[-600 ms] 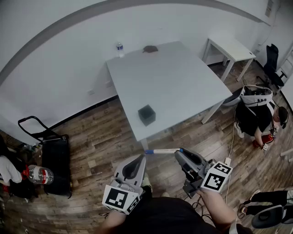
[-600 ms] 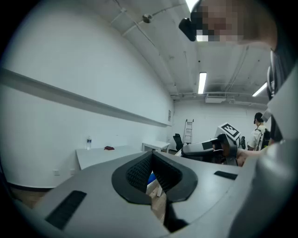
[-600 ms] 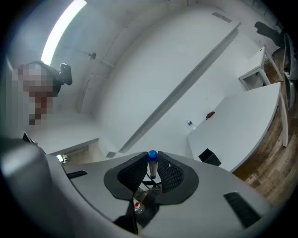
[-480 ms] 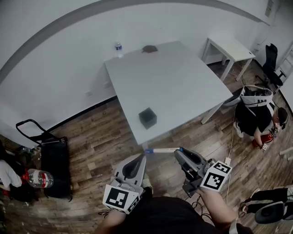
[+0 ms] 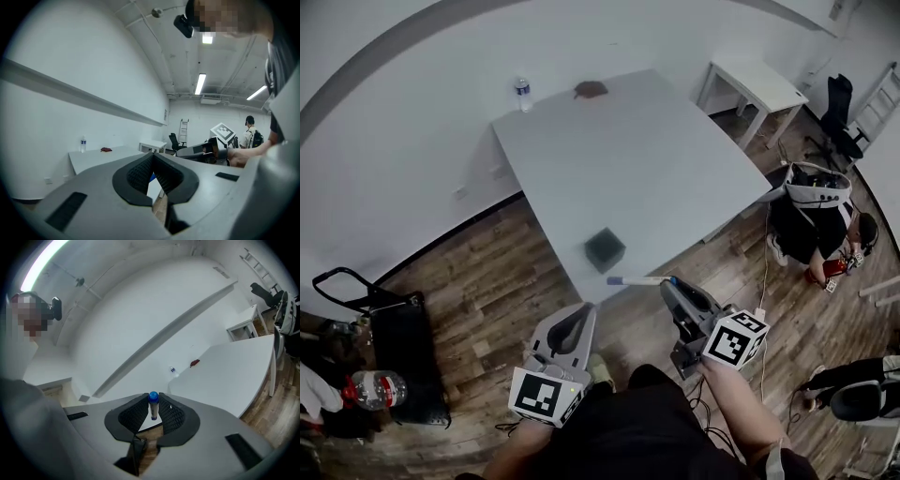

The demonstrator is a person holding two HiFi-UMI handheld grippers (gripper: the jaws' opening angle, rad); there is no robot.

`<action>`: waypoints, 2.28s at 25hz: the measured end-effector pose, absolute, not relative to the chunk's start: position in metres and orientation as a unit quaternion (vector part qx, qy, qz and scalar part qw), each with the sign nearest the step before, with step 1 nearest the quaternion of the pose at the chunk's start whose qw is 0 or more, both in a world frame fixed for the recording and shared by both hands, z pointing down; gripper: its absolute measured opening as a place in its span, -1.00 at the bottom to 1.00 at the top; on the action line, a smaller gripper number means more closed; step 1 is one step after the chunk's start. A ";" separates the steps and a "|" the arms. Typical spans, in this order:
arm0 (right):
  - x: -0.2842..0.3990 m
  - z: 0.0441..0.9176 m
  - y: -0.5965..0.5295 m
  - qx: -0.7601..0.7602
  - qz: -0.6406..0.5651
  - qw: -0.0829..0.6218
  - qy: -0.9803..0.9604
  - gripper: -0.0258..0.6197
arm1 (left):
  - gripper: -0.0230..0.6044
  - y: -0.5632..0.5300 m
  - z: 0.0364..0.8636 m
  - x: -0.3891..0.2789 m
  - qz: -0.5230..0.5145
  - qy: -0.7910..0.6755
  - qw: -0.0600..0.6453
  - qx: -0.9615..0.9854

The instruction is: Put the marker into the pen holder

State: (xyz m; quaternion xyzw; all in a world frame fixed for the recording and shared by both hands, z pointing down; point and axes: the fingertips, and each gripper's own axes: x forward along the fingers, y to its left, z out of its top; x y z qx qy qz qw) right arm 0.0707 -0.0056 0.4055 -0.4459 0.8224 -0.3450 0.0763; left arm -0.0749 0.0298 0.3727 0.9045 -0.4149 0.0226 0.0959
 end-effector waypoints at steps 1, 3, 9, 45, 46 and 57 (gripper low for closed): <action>0.072 0.410 -0.010 -0.452 -0.348 0.073 0.818 -0.70 | -0.91 0.027 0.376 -0.075 0.025 -0.413 0.096 0.905; 0.072 0.418 -0.019 -0.461 -0.350 0.063 0.813 -0.70 | -0.91 0.022 0.382 -0.073 0.028 -0.407 0.102 0.907; 0.073 0.460 -0.054 -0.488 -0.332 0.009 0.807 -0.70 | -0.91 0.007 0.397 -0.070 0.038 -0.402 0.113 0.908; 0.016 0.608 -0.149 -0.416 -0.278 -0.205 0.841 -0.66 | -0.91 -0.091 0.432 -0.084 0.094 -0.472 0.159 0.862; 0.020 0.600 -0.153 -0.422 -0.271 -0.197 0.842 -0.66 | -0.91 -0.092 0.432 -0.082 0.094 -0.470 0.158 0.863; 0.007 0.504 -0.150 -0.372 -0.244 -0.117 0.888 -0.75 | -0.91 -0.104 0.432 -0.063 0.089 -0.462 0.160 0.868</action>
